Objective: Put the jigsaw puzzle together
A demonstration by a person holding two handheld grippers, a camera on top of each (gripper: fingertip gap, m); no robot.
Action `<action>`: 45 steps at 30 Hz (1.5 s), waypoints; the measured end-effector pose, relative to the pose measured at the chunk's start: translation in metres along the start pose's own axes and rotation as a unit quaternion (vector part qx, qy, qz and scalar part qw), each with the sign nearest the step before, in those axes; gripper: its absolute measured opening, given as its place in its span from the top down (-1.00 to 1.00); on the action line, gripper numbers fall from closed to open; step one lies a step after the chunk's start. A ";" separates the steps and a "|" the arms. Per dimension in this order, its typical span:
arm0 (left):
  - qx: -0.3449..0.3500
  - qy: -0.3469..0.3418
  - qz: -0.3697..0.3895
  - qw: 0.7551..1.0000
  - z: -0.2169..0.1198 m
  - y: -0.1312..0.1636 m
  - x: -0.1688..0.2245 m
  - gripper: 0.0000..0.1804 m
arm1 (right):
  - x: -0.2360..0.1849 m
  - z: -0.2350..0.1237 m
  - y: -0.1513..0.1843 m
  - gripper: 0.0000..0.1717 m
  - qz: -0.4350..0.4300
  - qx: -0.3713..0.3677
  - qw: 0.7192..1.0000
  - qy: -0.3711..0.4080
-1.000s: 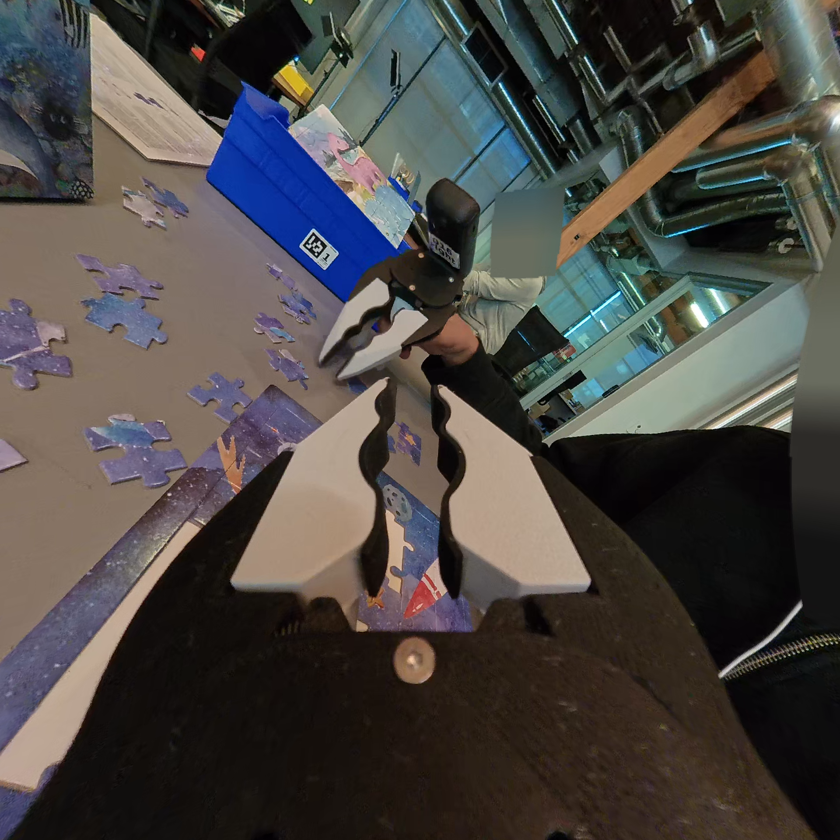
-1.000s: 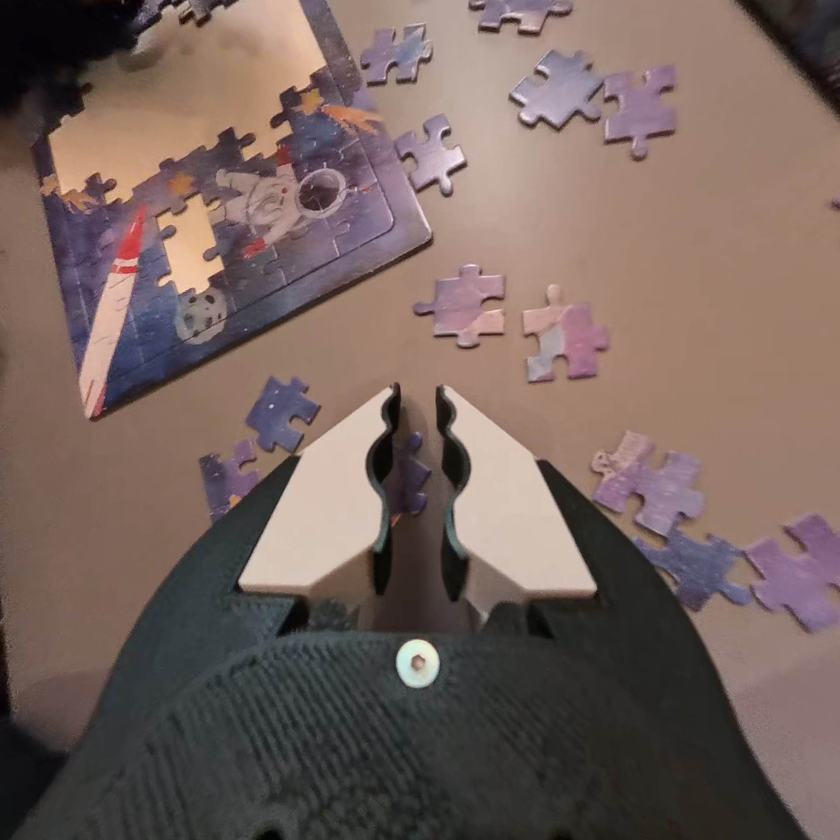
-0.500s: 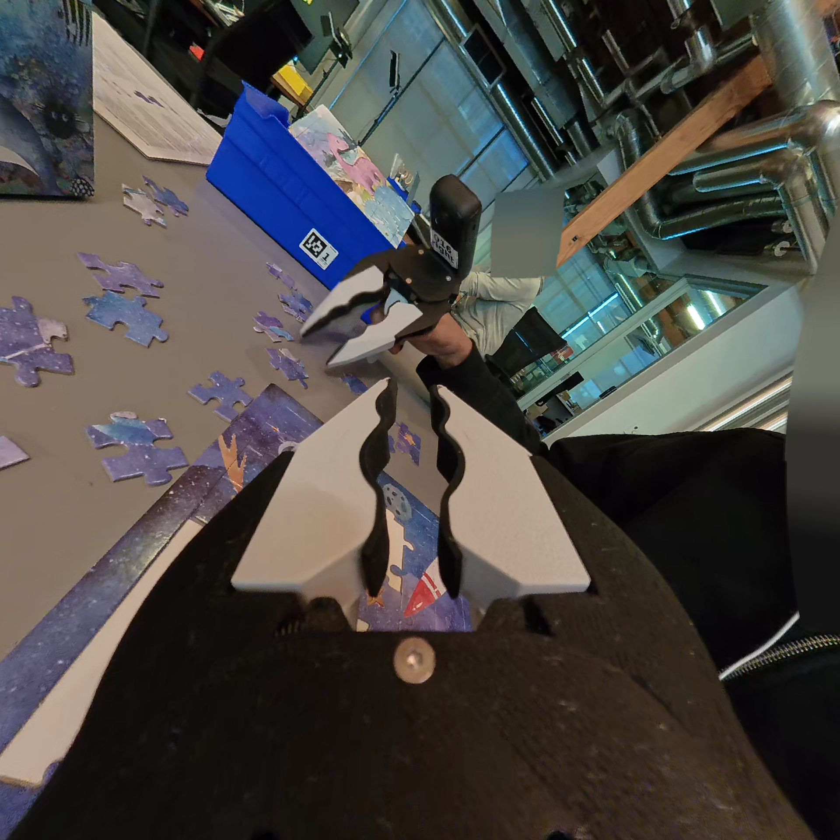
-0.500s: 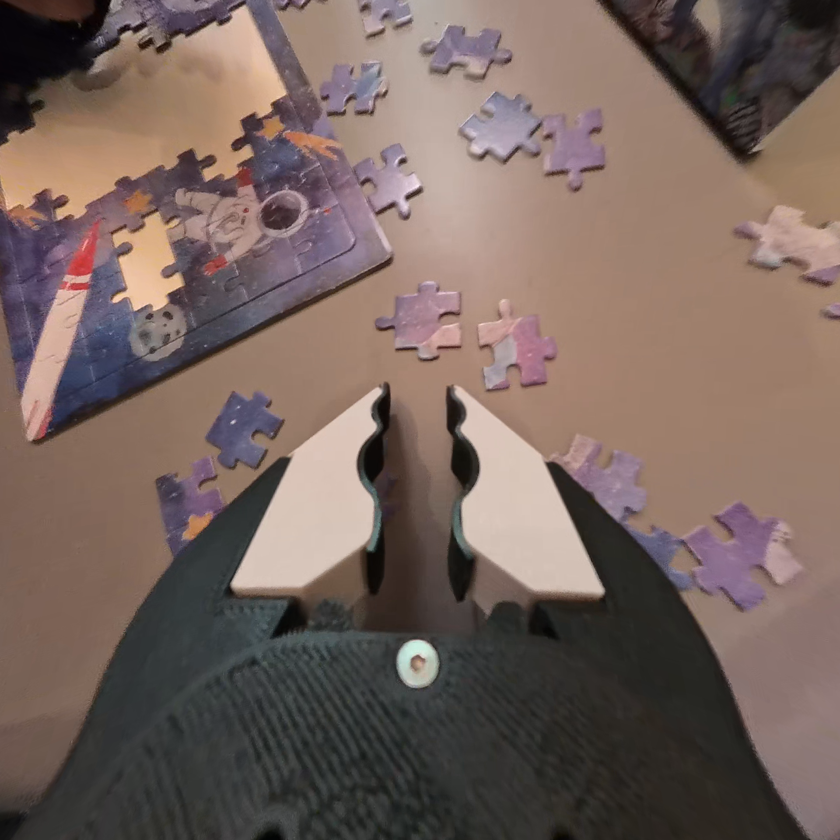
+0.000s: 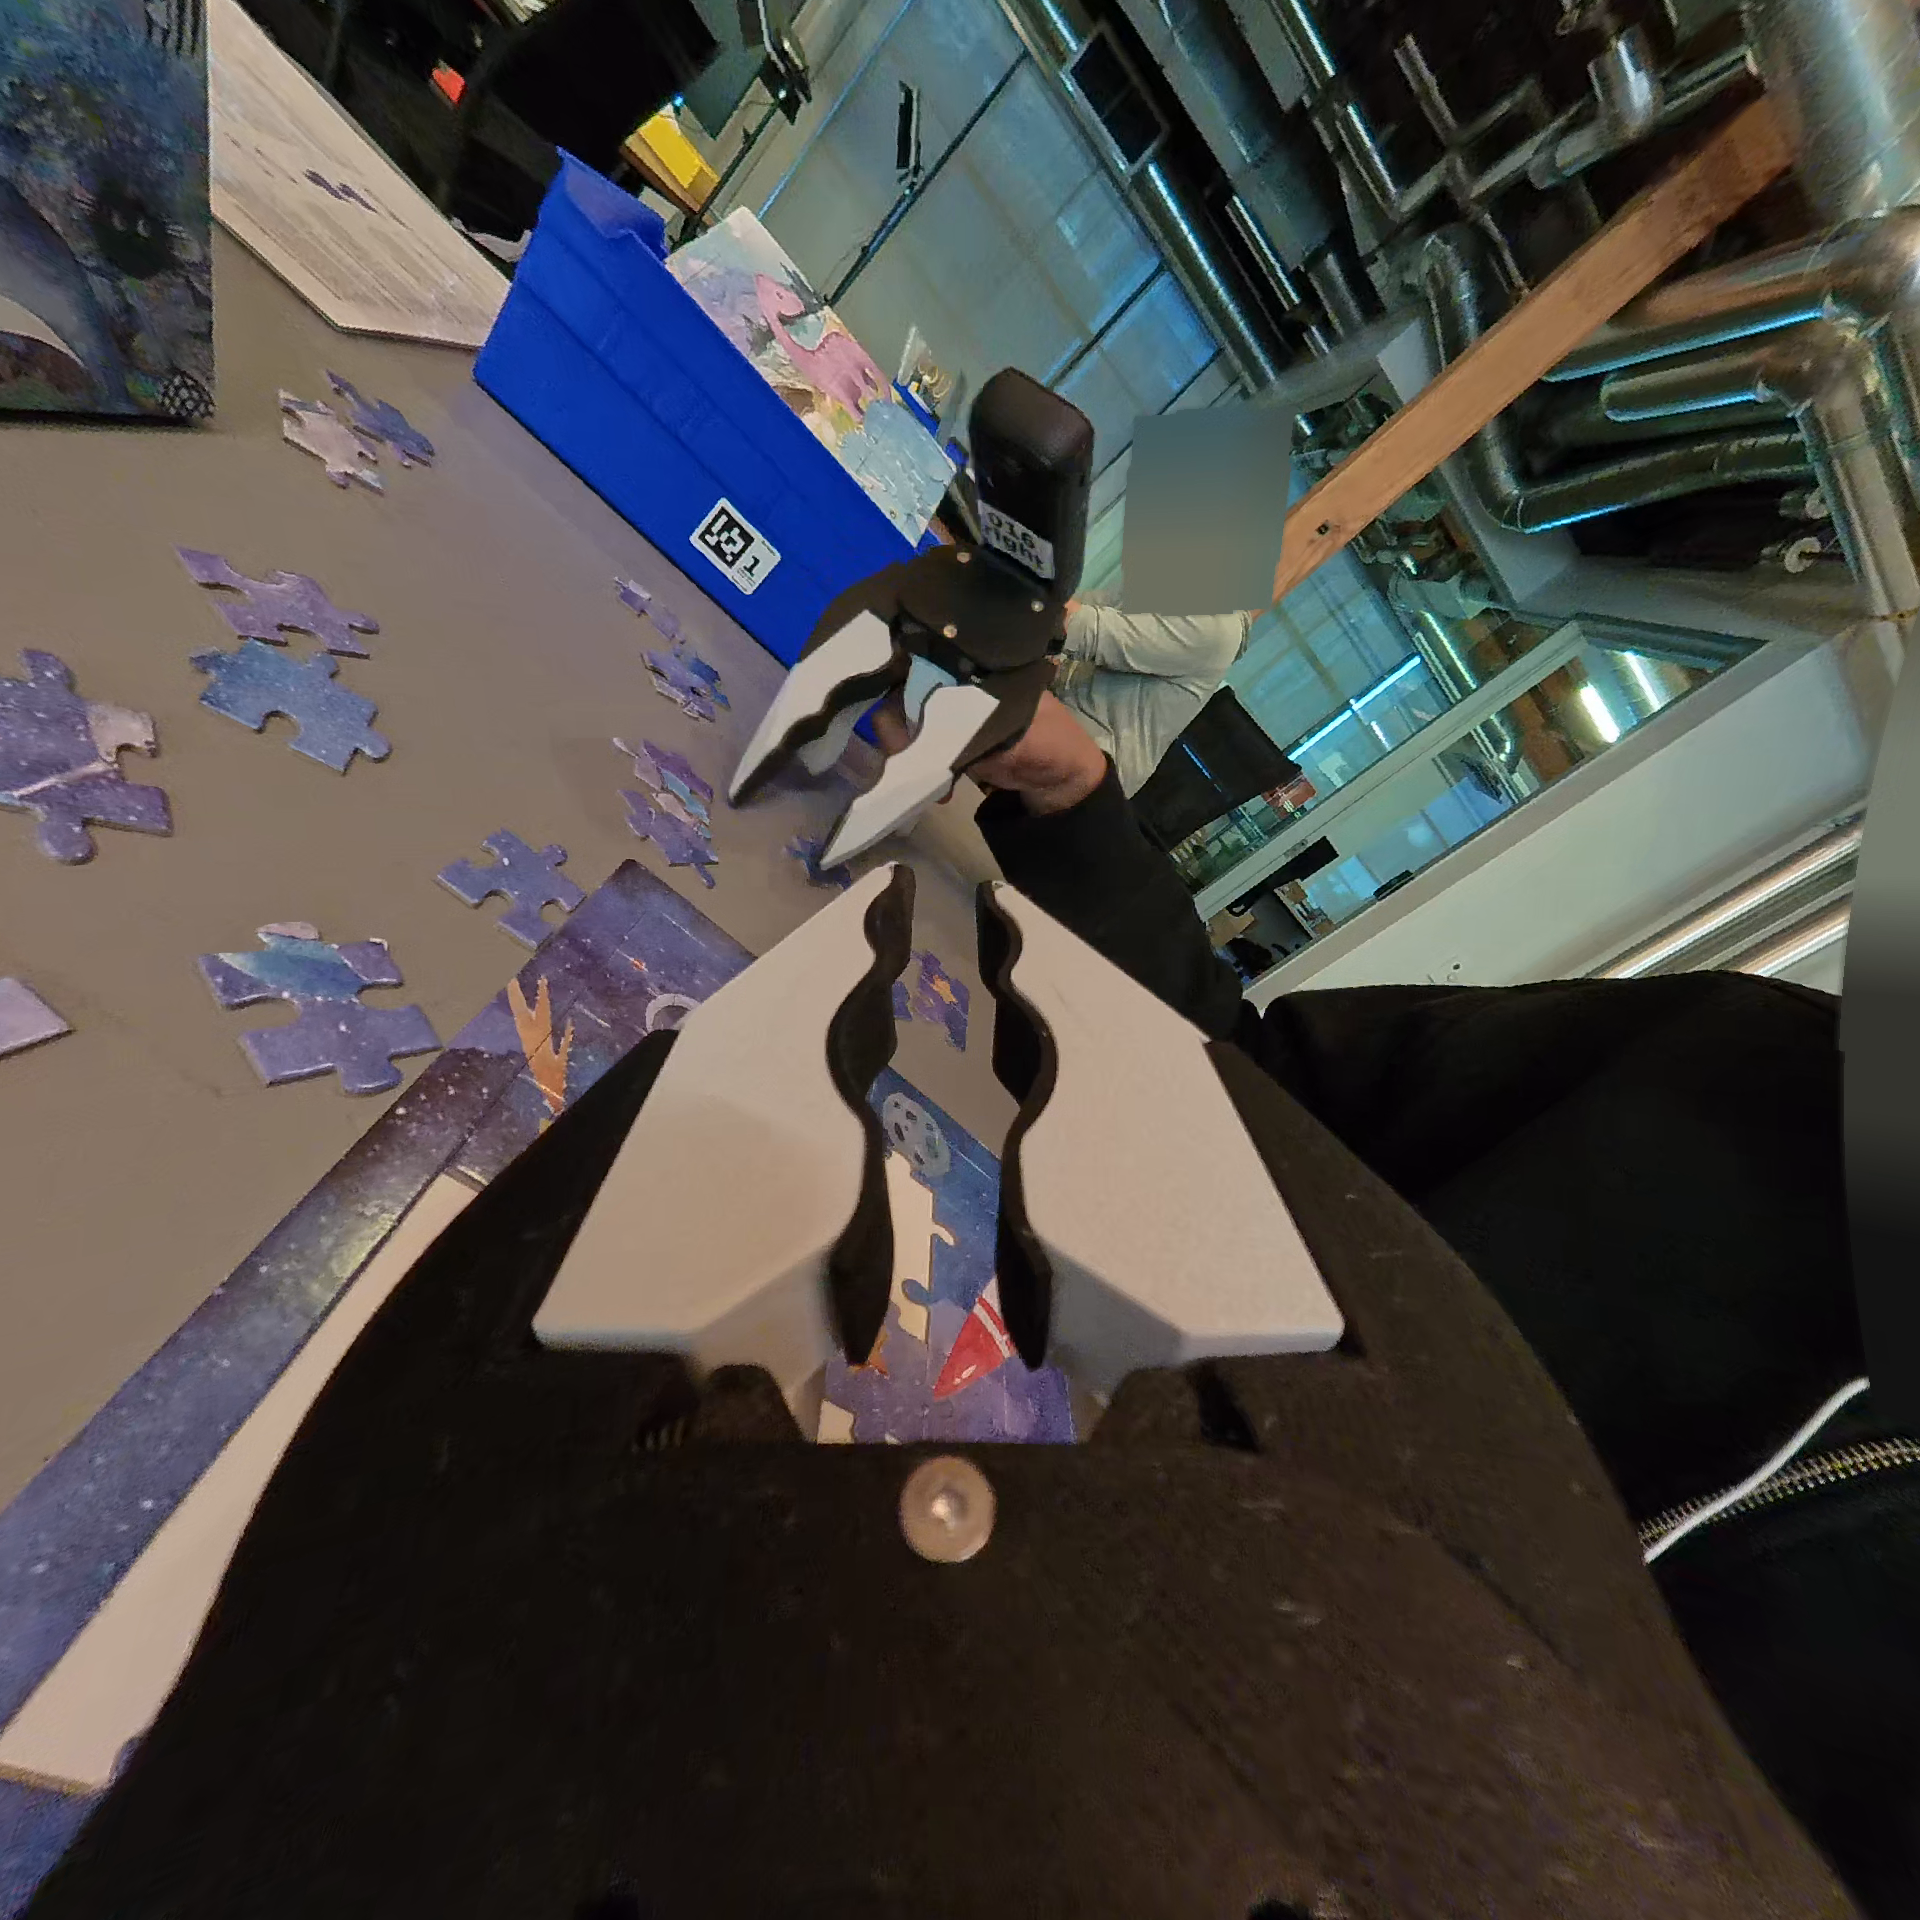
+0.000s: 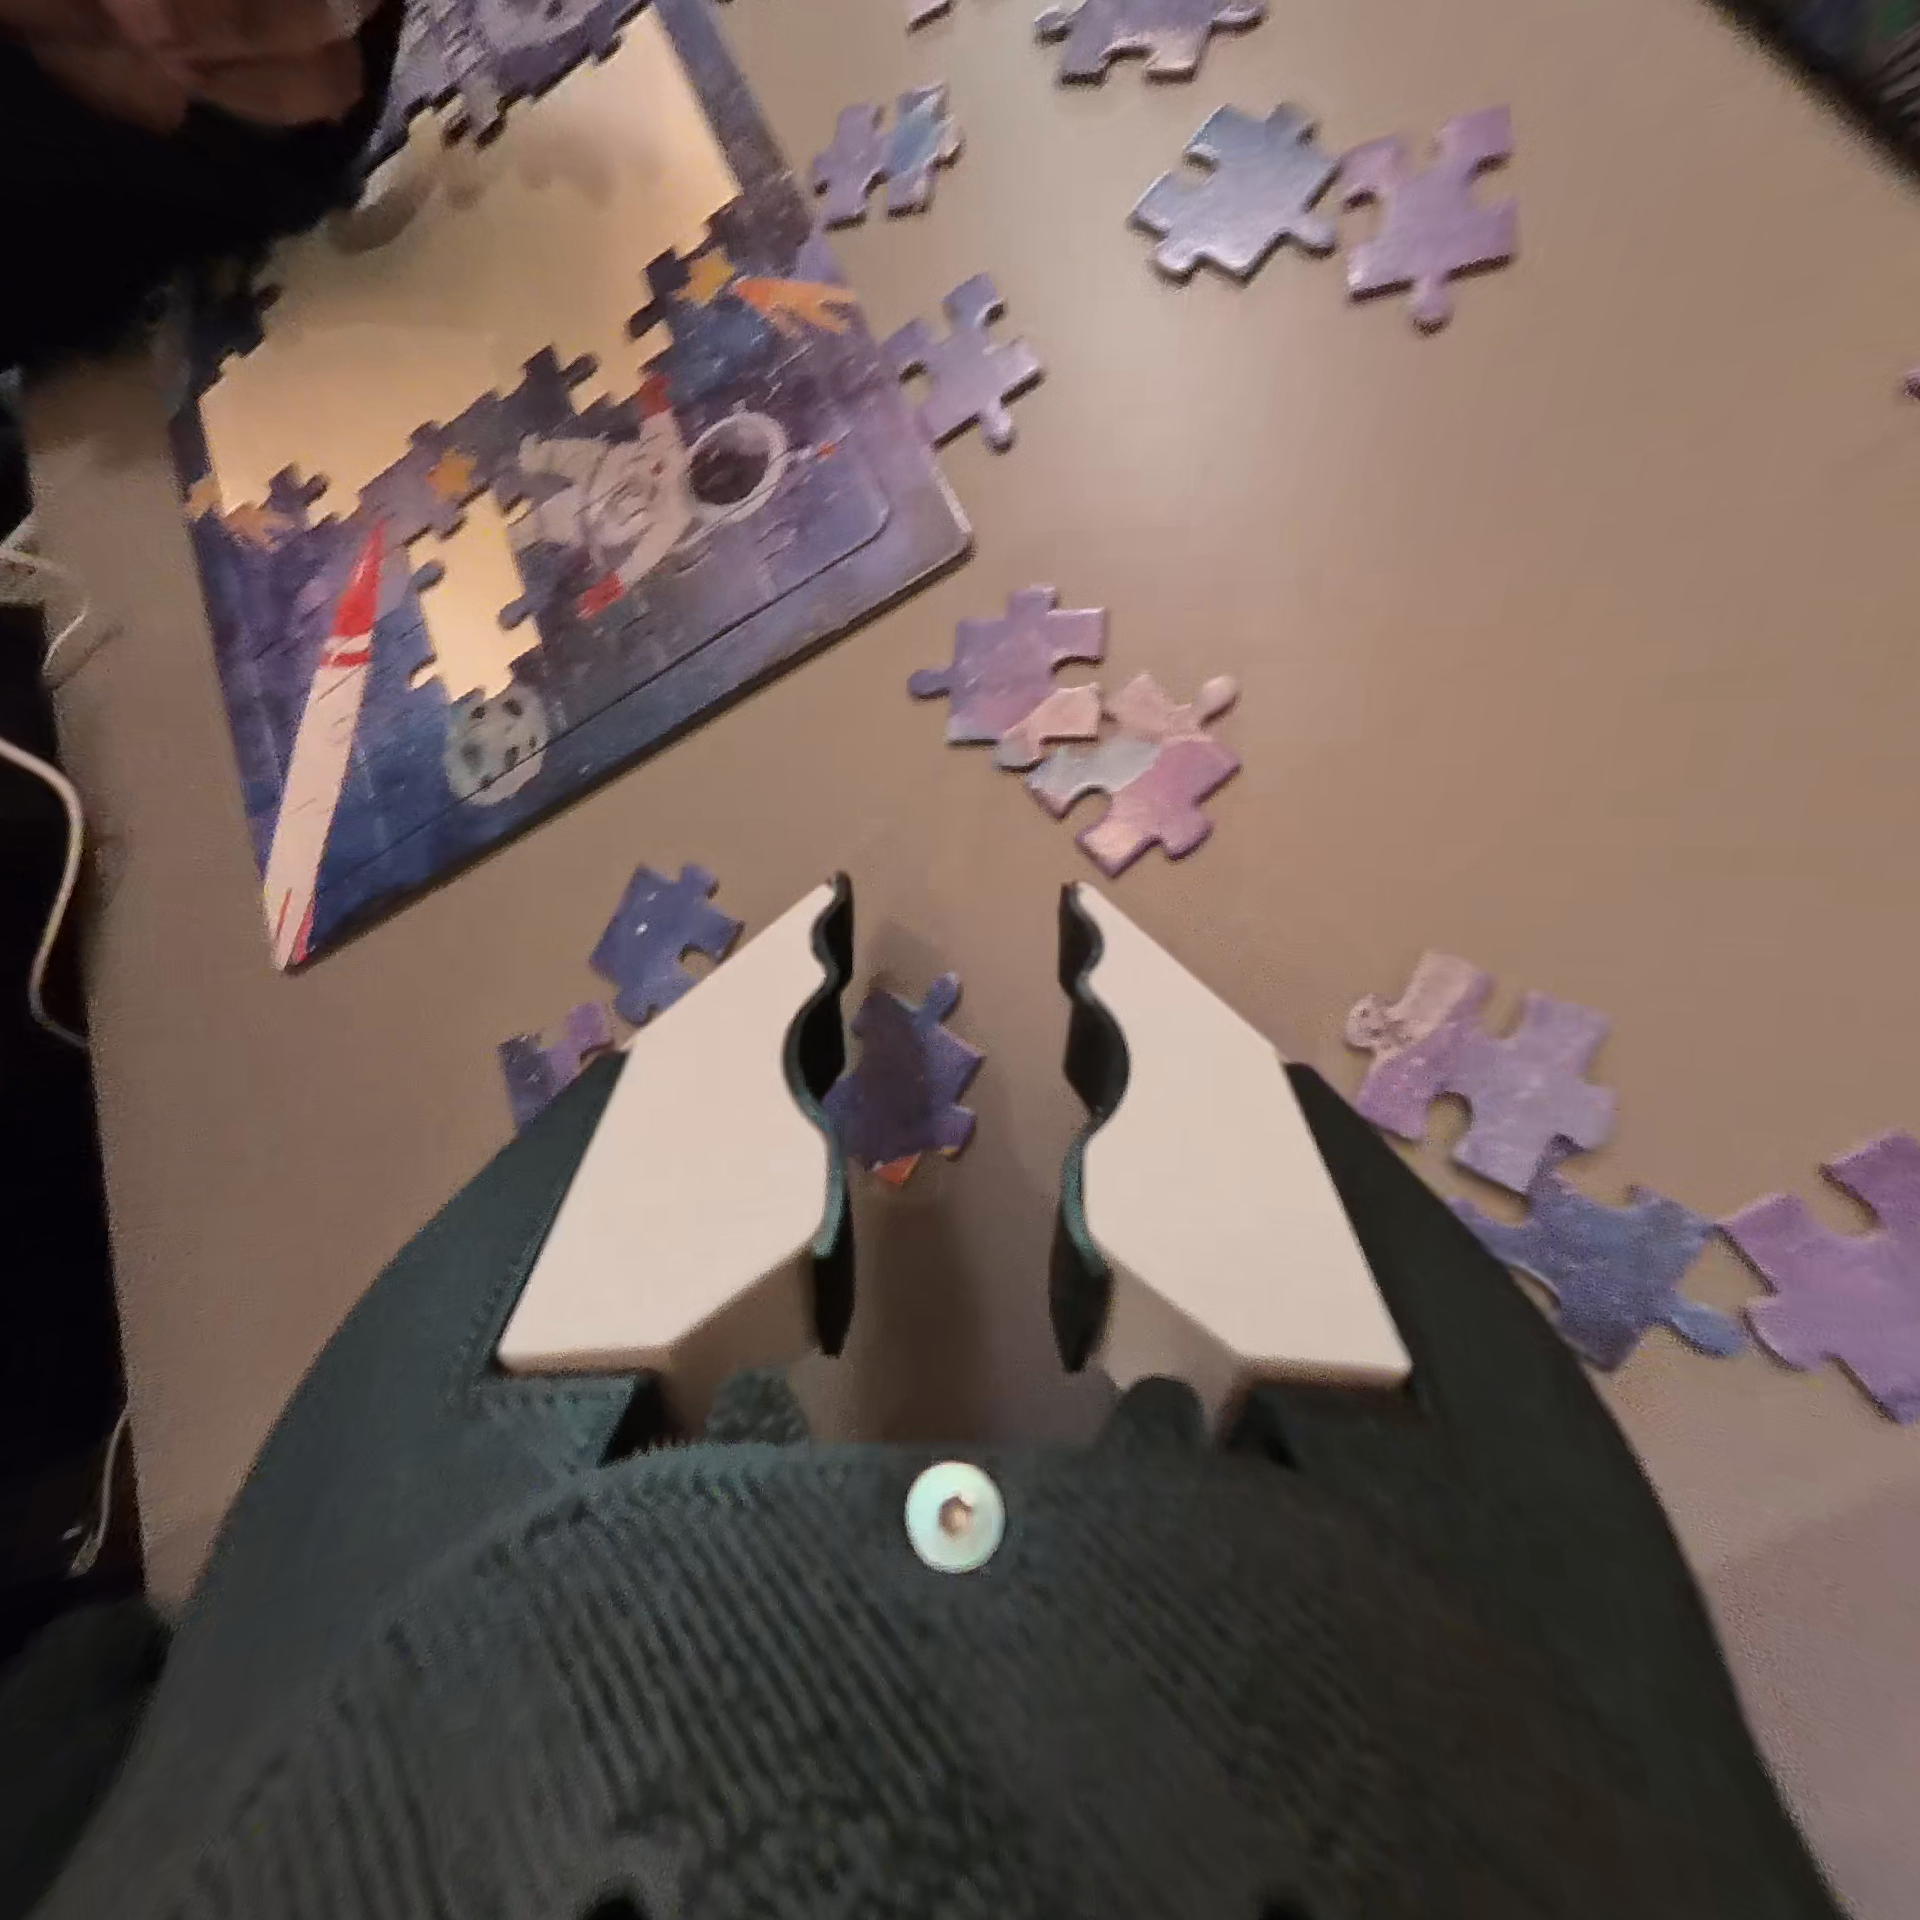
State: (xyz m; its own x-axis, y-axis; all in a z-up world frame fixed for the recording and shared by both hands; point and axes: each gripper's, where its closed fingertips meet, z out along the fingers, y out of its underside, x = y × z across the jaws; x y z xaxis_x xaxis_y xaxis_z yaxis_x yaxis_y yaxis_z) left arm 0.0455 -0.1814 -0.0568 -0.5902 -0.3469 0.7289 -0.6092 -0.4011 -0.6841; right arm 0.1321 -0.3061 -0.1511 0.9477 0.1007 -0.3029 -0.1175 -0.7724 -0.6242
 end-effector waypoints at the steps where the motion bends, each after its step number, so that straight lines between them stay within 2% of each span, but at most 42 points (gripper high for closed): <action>1: 0.000 0.001 -0.002 1.000 0.000 0.000 0.000 0.90 | -0.001 0.000 -0.001 0.55 -0.011 0.001 1.000 0.005; 5: 0.001 0.005 -0.004 1.000 0.000 0.000 0.001 0.90 | 0.014 0.003 -0.022 0.41 -0.064 0.036 0.995 0.072; 8: 0.001 0.004 -0.003 1.000 0.000 0.000 0.000 0.89 | 0.026 0.009 -0.018 0.27 -0.093 0.022 0.990 0.105; 10: 0.000 0.006 -0.006 1.000 0.001 0.001 0.001 0.90 | 0.027 0.015 -0.017 0.26 -0.110 0.020 0.988 0.106; 13: -0.001 0.008 -0.008 1.000 0.001 0.001 0.001 0.90 | 0.023 0.013 -0.014 0.30 -0.113 0.012 0.988 0.101; 16: 0.002 0.005 -0.004 1.000 0.000 0.000 0.001 0.90 | 0.005 0.004 0.003 0.51 -0.094 -0.025 0.993 0.067; 18: 0.004 0.004 -0.004 1.000 -0.001 -0.001 0.000 0.90 | -0.005 0.001 0.009 0.57 -0.087 -0.037 0.994 0.047; 24: 0.004 0.006 -0.003 1.000 -0.001 -0.001 0.001 0.90 | 0.011 -0.002 -0.013 0.45 -0.087 0.004 0.990 0.107; 30: 0.005 0.005 -0.003 1.000 -0.002 -0.002 0.001 0.90 | 0.017 0.007 -0.008 0.35 -0.080 -0.037 0.984 0.153; 36: -0.002 -0.005 0.011 1.000 -0.002 -0.001 0.000 0.90 | 0.016 0.009 -0.006 0.41 -0.057 -0.035 0.984 0.163; 42: -0.001 -0.002 0.005 1.000 -0.002 0.000 0.000 0.90 | 0.019 0.009 -0.007 0.56 -0.051 -0.016 0.986 0.156; 43: 0.000 -0.002 0.005 1.000 -0.002 -0.001 0.000 0.90 | 0.019 0.009 -0.007 0.64 -0.052 -0.017 0.987 0.154; 45: 0.001 -0.002 0.005 1.000 -0.002 -0.001 0.000 0.90 | 0.018 0.009 -0.007 0.64 -0.055 -0.019 0.986 0.155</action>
State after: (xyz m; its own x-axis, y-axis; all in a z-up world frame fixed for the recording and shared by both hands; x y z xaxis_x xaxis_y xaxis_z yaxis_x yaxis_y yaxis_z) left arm 0.0448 -0.1791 -0.0561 -0.5940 -0.3551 0.7219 -0.6023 -0.3986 -0.6917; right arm 0.1475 -0.2931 -0.1589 1.0000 -0.0074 0.0030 -0.0040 -0.7914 -0.6113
